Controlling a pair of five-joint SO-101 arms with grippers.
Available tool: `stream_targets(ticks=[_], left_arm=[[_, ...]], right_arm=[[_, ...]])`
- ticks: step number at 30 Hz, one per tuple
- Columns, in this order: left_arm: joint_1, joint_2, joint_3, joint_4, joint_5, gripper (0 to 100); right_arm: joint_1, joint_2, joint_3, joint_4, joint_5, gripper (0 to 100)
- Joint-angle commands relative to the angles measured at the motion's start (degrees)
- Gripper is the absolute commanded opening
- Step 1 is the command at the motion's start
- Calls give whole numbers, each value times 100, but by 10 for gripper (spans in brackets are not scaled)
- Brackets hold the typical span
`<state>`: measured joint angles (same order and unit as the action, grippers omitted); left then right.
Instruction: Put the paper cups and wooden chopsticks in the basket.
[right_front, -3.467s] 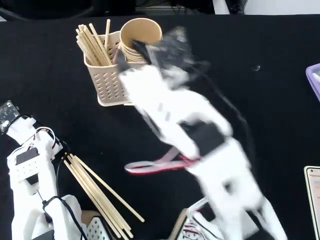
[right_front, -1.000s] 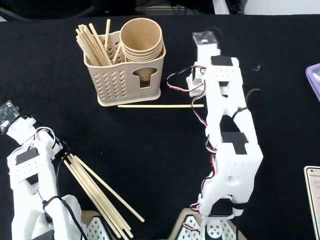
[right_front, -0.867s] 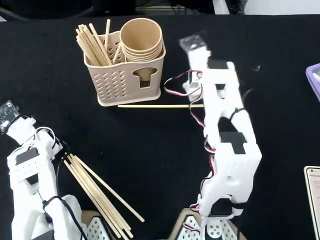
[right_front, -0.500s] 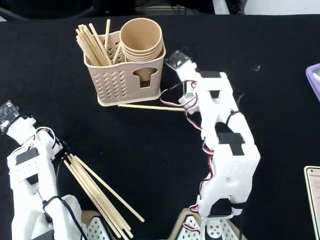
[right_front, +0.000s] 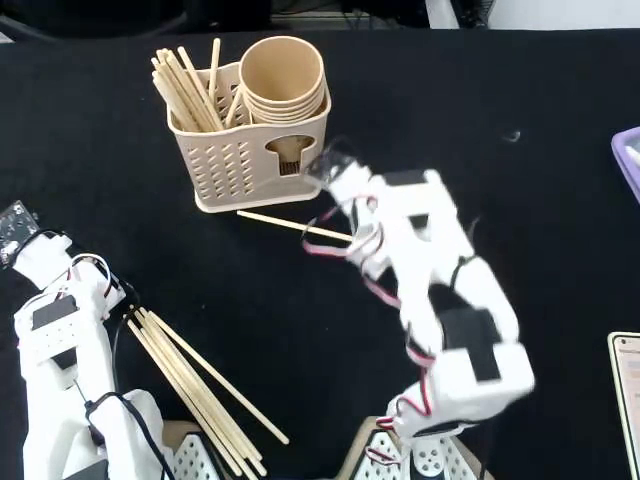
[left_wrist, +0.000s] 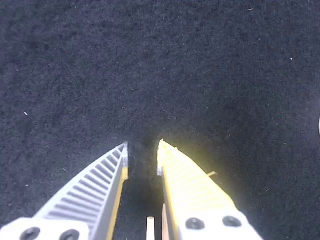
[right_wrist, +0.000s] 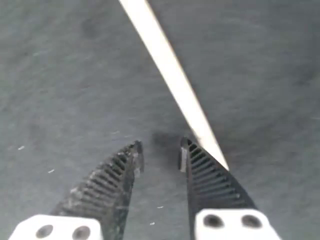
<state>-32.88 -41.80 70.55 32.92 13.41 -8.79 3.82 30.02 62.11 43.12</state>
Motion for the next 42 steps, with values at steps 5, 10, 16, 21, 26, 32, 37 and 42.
stream_targets(ticks=[5, 10, 16, 21, 26, 32, 37, 42], left_arm=[[-40, -123, -40, -88, 44, 109], [-40, -123, -40, -88, 44, 109], [-40, -123, -40, -88, 44, 109], [-40, -123, -40, -88, 44, 109], [-40, -123, -40, -88, 44, 109], [-40, -123, -40, -88, 44, 109], [-40, -123, -40, -88, 44, 109], [-40, -123, -40, -88, 44, 109]], right_arm=[[-404, -1763, 1226, -1459, 70, 131], [-343, -1657, 1147, -1582, 281, 134], [18, -857, 804, -1618, 457, 220], [334, -92, 154, -1618, 466, 219], [237, 189, 57, -1354, 545, 201], [-466, -224, 198, -97, 554, 24], [-949, -1297, 989, 273, 554, 11], [-932, -2677, 2149, 246, 580, 11]])
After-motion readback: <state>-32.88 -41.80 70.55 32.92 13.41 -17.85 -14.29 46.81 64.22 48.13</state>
